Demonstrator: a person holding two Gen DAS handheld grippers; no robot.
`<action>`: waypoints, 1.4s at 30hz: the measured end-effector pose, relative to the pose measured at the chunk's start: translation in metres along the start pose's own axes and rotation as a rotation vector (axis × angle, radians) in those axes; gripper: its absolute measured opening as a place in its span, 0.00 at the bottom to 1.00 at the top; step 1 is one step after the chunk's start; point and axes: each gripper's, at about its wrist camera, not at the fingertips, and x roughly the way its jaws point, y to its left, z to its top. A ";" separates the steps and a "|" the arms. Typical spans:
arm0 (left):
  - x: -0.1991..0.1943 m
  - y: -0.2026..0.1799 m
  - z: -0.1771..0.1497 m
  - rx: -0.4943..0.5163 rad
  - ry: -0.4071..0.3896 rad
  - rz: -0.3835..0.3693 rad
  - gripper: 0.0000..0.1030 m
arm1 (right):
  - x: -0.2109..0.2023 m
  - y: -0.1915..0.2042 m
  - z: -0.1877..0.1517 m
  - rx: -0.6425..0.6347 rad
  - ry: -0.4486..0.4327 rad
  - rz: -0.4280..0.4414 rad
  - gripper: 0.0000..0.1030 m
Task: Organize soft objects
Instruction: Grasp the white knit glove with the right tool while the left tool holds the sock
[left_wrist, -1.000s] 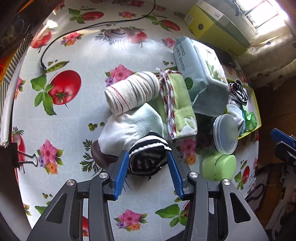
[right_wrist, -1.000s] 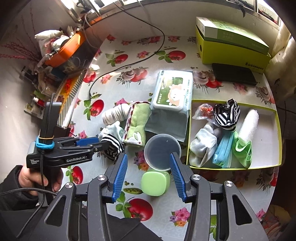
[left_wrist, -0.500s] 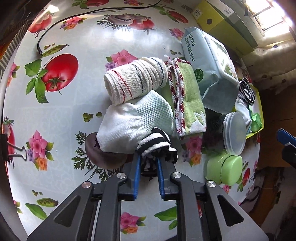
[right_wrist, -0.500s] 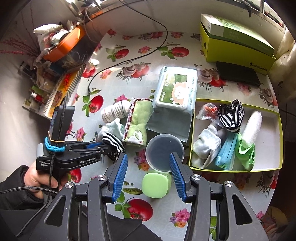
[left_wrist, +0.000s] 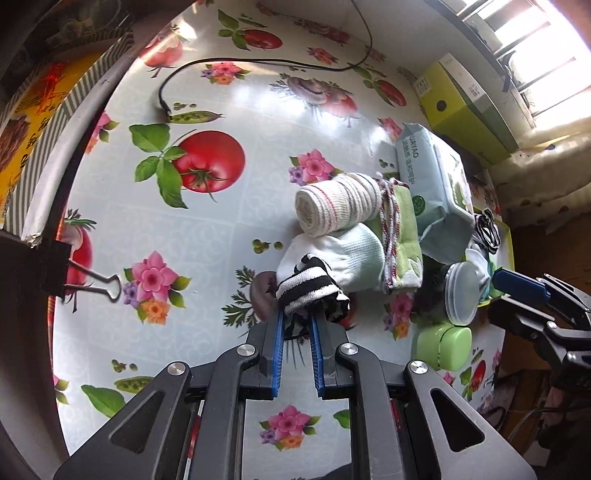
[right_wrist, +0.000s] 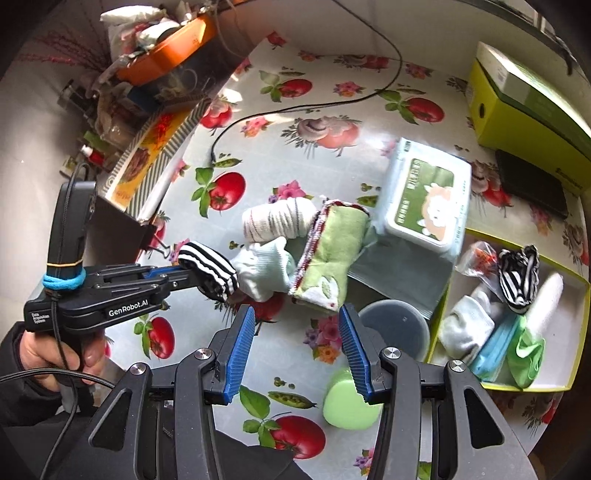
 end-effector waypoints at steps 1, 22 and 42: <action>0.001 0.002 -0.001 -0.014 -0.003 0.001 0.13 | 0.008 0.006 0.004 -0.023 0.013 0.007 0.45; -0.004 0.054 -0.013 -0.151 -0.024 -0.013 0.13 | 0.137 0.040 0.044 -0.241 0.256 -0.066 0.59; -0.037 0.023 0.009 -0.086 -0.112 0.055 0.13 | 0.046 0.033 0.039 -0.121 0.018 0.015 0.20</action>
